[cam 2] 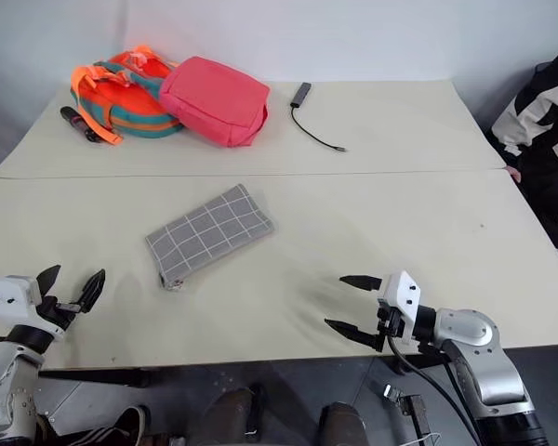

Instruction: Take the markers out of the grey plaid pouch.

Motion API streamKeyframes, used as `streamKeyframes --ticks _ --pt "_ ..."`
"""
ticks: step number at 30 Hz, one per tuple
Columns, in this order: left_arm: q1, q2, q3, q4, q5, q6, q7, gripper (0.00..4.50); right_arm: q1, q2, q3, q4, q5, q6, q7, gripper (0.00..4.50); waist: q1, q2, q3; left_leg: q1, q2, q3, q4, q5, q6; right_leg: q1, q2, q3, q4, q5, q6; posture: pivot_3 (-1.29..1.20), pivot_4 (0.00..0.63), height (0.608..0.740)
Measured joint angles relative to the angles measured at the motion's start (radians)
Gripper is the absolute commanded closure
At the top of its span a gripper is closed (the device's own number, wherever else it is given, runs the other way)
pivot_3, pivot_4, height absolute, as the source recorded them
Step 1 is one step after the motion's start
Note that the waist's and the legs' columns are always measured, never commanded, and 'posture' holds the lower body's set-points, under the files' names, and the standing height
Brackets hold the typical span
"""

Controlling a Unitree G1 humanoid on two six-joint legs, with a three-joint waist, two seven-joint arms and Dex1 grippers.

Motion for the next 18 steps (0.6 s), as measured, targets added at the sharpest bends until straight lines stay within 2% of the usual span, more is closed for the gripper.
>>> streamKeyframes --ticks 8,12,15,18 --pt "0.004 0.005 -0.012 -0.035 0.022 0.005 0.008 0.03 -0.063 0.002 0.001 0.002 0.001 0.029 -0.018 0.02 0.0 0.0 0.0 0.0 0.0 0.0 0.0 0.0 0.0 0.0 0.0 0.0 0.0 0.0 0.0 0.0 0.15 0.74" --pt "0.004 0.007 -0.016 -0.046 0.035 0.002 0.007 0.03 -0.147 0.043 0.014 0.043 -0.008 0.032 -0.055 0.02 -0.002 0.0 0.0 0.0 0.0 0.0 0.0 0.0 0.0 0.0 0.0 0.0 0.0 0.0 0.0 0.0 0.15 0.74" --pt "-0.008 0.024 -0.045 -0.045 0.066 -0.029 -0.007 0.0 -0.243 0.116 0.031 0.101 -0.016 0.039 -0.099 0.61 -0.004 0.0 0.0 0.0 0.0 0.0 0.0 0.0 0.0 0.0 0.001 0.0 0.001 0.0 0.0 0.0 0.15 0.74" --pt "-0.048 0.053 -0.075 -0.018 0.108 -0.071 -0.021 0.0 -0.332 0.19 0.076 0.158 -0.054 0.027 -0.15 1.66 -0.004 0.0 0.0 0.0 0.0 0.0 0.0 0.003 0.004 -0.001 0.001 0.0 0.001 0.0 0.0 0.0 0.15 0.74"
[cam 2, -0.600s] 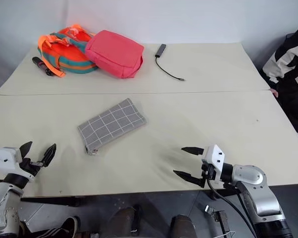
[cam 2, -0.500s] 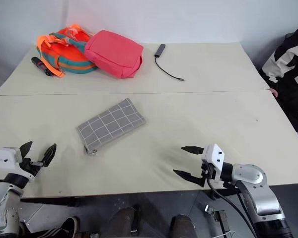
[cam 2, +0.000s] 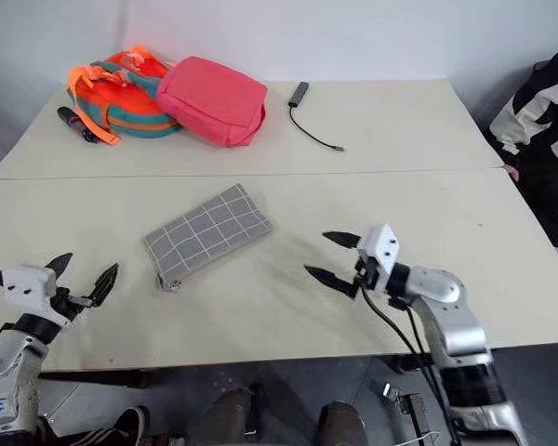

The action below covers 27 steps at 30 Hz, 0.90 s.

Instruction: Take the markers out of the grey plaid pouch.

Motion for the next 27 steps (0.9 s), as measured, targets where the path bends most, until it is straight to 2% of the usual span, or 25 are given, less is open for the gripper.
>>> streamKeyframes --ticks 4,8,11,17,20,22,27 --pt "-0.057 0.046 -0.058 0.065 0.08 -0.092 -0.017 0.0 -0.132 0.143 0.082 0.167 -0.134 -0.074 -0.124 3.07 -0.004 0.0 0.0 0.0 0.0 0.001 0.0 0.0 0.0 -0.002 0.0 0.0 0.001 0.0 0.0 0.0 0.15 0.74" --pt "-0.109 0.082 -0.105 0.125 0.135 -0.196 -0.041 0.0 -0.295 0.295 0.145 0.413 -0.283 -0.168 -0.315 4.45 -0.023 0.0 0.0 0.0 0.0 0.0 -0.002 0.001 -0.001 -0.003 0.0 -0.001 0.006 0.0 0.0 0.0 0.15 0.74" --pt "-0.118 0.129 -0.14 0.184 0.192 -0.292 -0.058 0.0 -0.399 0.35 0.161 0.615 -0.357 -0.239 -0.408 4.45 -0.034 0.0 0.0 0.0 0.0 0.001 -0.003 0.001 -0.001 -0.004 0.001 -0.001 0.006 0.0 0.0 0.0 0.15 0.74" --pt "-0.137 0.202 -0.204 0.276 0.296 -0.486 -0.066 0.0 -0.518 0.404 0.198 0.883 -0.459 -0.34 -0.511 4.45 -0.053 -0.001 0.0 0.0 0.001 0.001 -0.005 0.002 -0.001 -0.006 0.001 -0.001 0.007 0.0 0.0 0.0 0.15 0.74" --pt "-0.137 0.286 -0.239 0.303 0.391 -0.629 -0.055 0.0 -0.55 0.404 0.212 0.941 -0.495 -0.369 -0.535 4.45 -0.053 -0.001 -0.001 0.001 0.001 0.003 -0.007 0.002 -0.001 -0.007 0.0 0.0 0.008 0.0 -0.001 0.0 0.15 0.74" --pt "-0.137 0.308 -0.253 0.325 0.434 -0.695 -0.036 0.0 -0.553 0.404 0.209 0.953 -0.496 -0.379 -0.538 4.45 -0.052 0.0 0.0 0.002 0.001 0.004 -0.007 0.002 -0.001 -0.008 0.0 0.0 0.009 0.0 -0.001 0.0 0.15 0.74" --pt "-0.138 0.339 -0.263 0.388 0.395 -0.761 -0.058 0.0 -0.553 0.403 0.208 0.96 -0.496 -0.392 -0.525 4.45 -0.053 -0.002 -0.002 0.002 0.002 0.01 -0.008 0.002 -0.001 -0.015 -0.003 0.0 0.018 0.0 -0.001 0.0 0.15 0.74"
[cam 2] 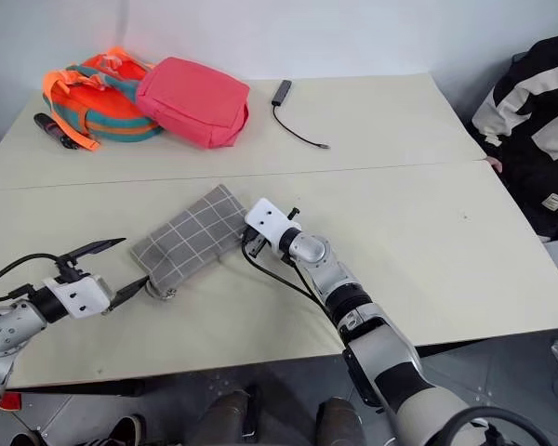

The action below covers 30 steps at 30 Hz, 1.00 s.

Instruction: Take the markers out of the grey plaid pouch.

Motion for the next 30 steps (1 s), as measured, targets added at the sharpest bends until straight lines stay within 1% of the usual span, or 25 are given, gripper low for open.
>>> streamKeyframes --ticks 3,6,11,14,19,25,28,30 --pt "0.014 0.006 0.0 0.008 -0.044 -0.012 -0.033 0.0 0.0 0.0 0.0 0.0 0.0 -0.005 0.008 4.45 -0.002 0.0 0.0 0.0 0.001 0.002 0.0 0.0 0.0 -0.003 0.0 0.0 0.004 0.0 0.0 0.0 0.15 0.74" --pt "0.03 0.02 -0.005 0.01 -0.051 -0.046 -0.047 0.0 0.0 0.0 0.0 0.0 0.0 -0.005 0.01 4.45 -0.002 0.0 0.0 0.0 0.002 0.003 0.0 0.0 0.0 -0.003 0.0 0.0 0.004 0.0 0.0 0.0 0.15 0.74" --pt "-0.005 0.048 -0.028 0.055 0.033 -0.127 -0.001 0.0 0.0 -0.004 -0.001 0.0 0.0 -0.004 0.023 4.45 0.0 0.0 0.0 0.002 0.002 0.003 0.0 0.0 0.0 -0.002 0.0 0.0 0.005 0.0 0.0 0.0 0.15 0.74" --pt "-0.031 0.041 -0.043 0.083 0.048 -0.129 0.023 0.0 0.001 -0.008 -0.001 0.0 0.0 -0.004 0.029 4.45 0.001 0.0 0.0 0.004 0.002 0.004 -0.001 0.0 0.0 -0.002 0.0 0.0 0.006 0.0 0.0 0.0 0.15 0.74" --pt "-0.076 0.03 -0.076 0.092 0.124 -0.126 0.102 0.0 0.002 -0.009 -0.003 0.0 0.0 -0.002 0.029 4.45 0.004 0.001 -0.001 0.006 0.002 0.004 -0.001 0.0 0.0 -0.001 -0.001 0.0 0.008 0.0 0.0 0.0 0.15 0.74" --pt "-0.118 0.017 -0.121 0.122 0.141 -0.105 0.136 0.0 0.008 -0.011 -0.005 -0.002 0.0 -0.003 0.037 4.45 0.005 0.004 -0.002 0.009 0.002 0.005 -0.002 0.0 0.0 0.0 -0.001 0.0 0.008 0.0 0.0 0.0 0.15 0.74" --pt "-0.131 0.0 -0.134 0.121 0.14 -0.091 0.14 0.59 0.008 -0.011 -0.005 -0.003 0.0 -0.003 0.037 4.5 0.005 0.004 -0.003 0.009 0.002 0.005 -0.002 0.0 0.0 0.0 -0.001 0.0 0.008 0.0 0.0 0.0 0.15 0.74" --pt "-0.131 -0.001 -0.149 0.123 0.14 -0.088 0.139 1.26 0.008 -0.011 -0.006 -0.003 0.0 -0.003 0.037 4.5 0.004 0.004 -0.003 0.009 0.002 0.006 -0.002 0.0 0.0 0.0 -0.002 0.0 0.009 0.0 0.0 0.0 0.15 0.74"
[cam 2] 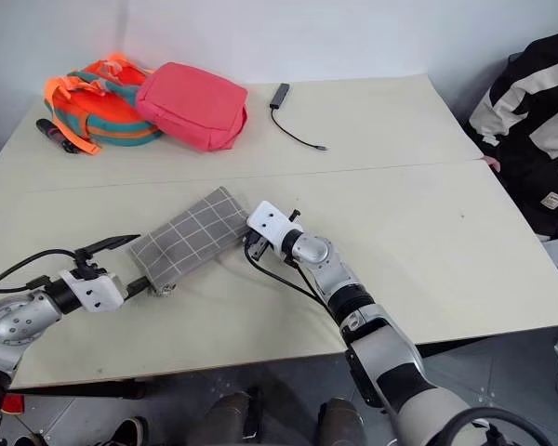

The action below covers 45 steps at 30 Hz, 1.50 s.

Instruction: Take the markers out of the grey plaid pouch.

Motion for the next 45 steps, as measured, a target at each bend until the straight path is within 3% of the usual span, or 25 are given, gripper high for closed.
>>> streamKeyframes --ticks 10,18,23,29,33,36,40,45 --pt "0.001 0.002 -0.022 0.0 -0.036 0.011 -0.02 4.47 0.004 -0.004 -0.001 -0.008 0.0 0.0 0.002 4.5 -0.001 0.002 -0.001 0.001 0.0 0.001 -0.001 0.0 0.0 0.0 0.0 0.0 0.0 0.0 0.0 0.0 0.15 0.74" --pt "0.012 -0.009 -0.018 -0.019 -0.116 0.052 -0.06 4.47 0.118 -0.042 -0.024 -0.216 0.072 0.04 0.127 4.5 -0.002 0.002 -0.001 0.001 0.0 0.002 -0.001 -0.001 0.001 0.0 -0.001 0.0 -0.001 0.0 0.0 0.0 0.15 0.74" --pt "0.027 -0.05 -0.022 -0.114 -0.154 0.142 -0.091 4.5 0.266 -0.088 -0.042 -0.62 0.283 0.324 0.308 2.83 0.002 0.002 -0.001 0.0 0.0 0.002 0.0 -0.002 0.001 0.001 -0.001 0.0 -0.003 0.0 0.0 0.0 0.15 0.74" --pt "0.038 -0.144 -0.031 -0.275 -0.221 0.351 -0.13 4.5 0.399 -0.192 -0.015 -0.988 0.417 0.609 0.408 0.81 0.008 0.002 -0.002 0.0 0.0 0.002 0.0 -0.002 0.002 0.002 -0.001 0.0 -0.005 0.0 0.0 0.0 0.15 0.74" --pt "0.048 -0.196 -0.049 -0.399 -0.294 0.529 -0.19 4.5 0.437 -0.187 0.02 -1.028 0.394 0.586 0.388 0.81 0.005 0.0 -0.001 -0.003 0.0 0.003 0.001 -0.002 0.001 -0.001 0.0 0.0 -0.005 0.0 0.0 0.0 0.15 0.74" --pt "0.065 -0.195 -0.062 -0.513 -0.355 0.644 -0.266 4.5 0.369 -0.206 0.017 -0.966 0.225 0.337 0.27 0.81 -0.001 0.0 -0.001 -0.003 0.0 0.004 0.001 -0.002 0.001 -0.002 0.0 0.0 -0.005 0.0 0.0 0.0 0.15 0.74" --pt "0.069 -0.192 -0.035 -0.588 -0.431 0.752 -0.313 4.5 0.295 -0.362 0.047 -0.89 0.037 0.049 0.262 0.81 0.002 -0.002 -0.001 -0.002 0.001 0.004 0.001 -0.002 0.0 0.0 0.001 0.0 -0.011 0.0 0.0 0.0 0.15 0.74" --pt "0.051 -0.195 -0.022 -0.6 -0.448 0.808 -0.324 4.5 0.296 -0.396 0.055 -0.858 0.058 -0.036 0.335 0.81 0.001 -0.003 0.0 -0.003 0.002 0.004 0.003 -0.002 0.001 0.002 0.001 0.0 -0.011 0.0 0.0 0.0 0.15 0.74"
